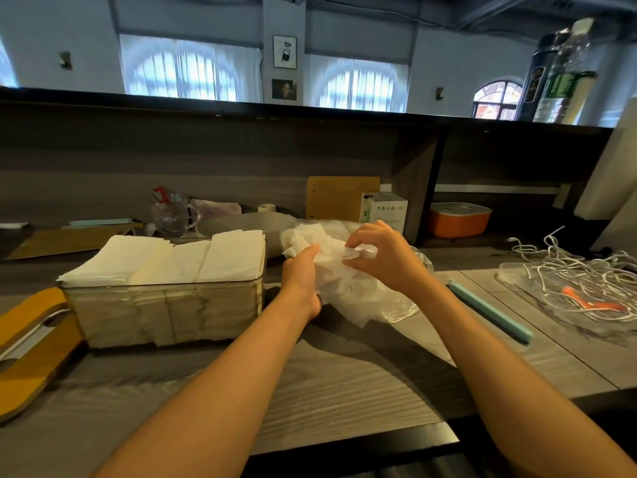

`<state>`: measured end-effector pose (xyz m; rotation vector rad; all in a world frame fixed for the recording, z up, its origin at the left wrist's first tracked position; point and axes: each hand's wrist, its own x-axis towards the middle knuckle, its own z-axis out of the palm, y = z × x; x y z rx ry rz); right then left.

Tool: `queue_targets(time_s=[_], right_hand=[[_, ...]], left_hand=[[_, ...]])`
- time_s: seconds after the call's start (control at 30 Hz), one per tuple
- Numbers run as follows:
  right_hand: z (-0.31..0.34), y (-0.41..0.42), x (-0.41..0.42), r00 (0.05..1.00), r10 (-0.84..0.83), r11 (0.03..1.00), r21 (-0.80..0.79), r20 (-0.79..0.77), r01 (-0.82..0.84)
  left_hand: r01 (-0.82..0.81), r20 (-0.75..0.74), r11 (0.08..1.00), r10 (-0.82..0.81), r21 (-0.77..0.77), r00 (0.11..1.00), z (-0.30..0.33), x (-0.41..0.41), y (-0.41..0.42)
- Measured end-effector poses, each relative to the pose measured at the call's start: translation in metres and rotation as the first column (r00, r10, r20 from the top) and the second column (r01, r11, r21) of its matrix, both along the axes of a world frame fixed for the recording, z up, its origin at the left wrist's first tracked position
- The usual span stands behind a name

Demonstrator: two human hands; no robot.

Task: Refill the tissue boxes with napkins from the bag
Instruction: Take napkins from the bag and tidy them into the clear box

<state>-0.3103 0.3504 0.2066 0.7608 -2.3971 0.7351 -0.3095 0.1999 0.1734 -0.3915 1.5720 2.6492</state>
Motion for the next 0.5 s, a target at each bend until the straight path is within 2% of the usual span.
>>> queue_targets(time_s=[0.13,0.2,0.23,0.3,0.37,0.43,0.5], right_hand=[[-0.0018,-0.0031,0.0008,1.0,0.012,0.997,-0.071,0.004,-0.012],[-0.0027,-0.0029,-0.0018,1.0,-0.012,0.977,-0.211,0.028,0.017],[-0.0018,-0.0014,-0.003,0.998,0.007,0.944,-0.33,0.063,0.014],[0.0015,0.0024,-0.0036,0.984,0.116,0.813,-0.583,0.135,-0.016],[0.0047,0.005,-0.0034,0.968,0.188,0.688,-0.726,0.167,-0.008],[0.0051,0.0047,-0.0037,0.97,0.173,0.672,-0.741,0.169,0.009],[0.0034,0.0024,-0.0038,0.983,0.1,0.731,-0.681,0.156,0.034]], left_hand=[[0.067,-0.005,0.992,-0.067,0.108,0.998,0.0018,0.0016,-0.003],[0.146,-0.029,0.983,-0.143,0.114,0.989,0.0023,0.0049,-0.0001],[0.177,-0.027,0.977,-0.175,0.116,0.984,0.0026,0.0065,0.0013],[0.195,0.006,0.968,-0.199,0.161,0.98,0.0004,0.0054,0.0023],[0.209,0.057,0.945,-0.23,0.253,0.972,0.0002,0.0038,0.0015],[0.218,0.018,0.93,-0.234,0.296,0.972,0.0021,0.0005,0.001],[0.277,-0.077,0.919,-0.266,0.281,0.961,0.0046,0.0031,0.0024]])
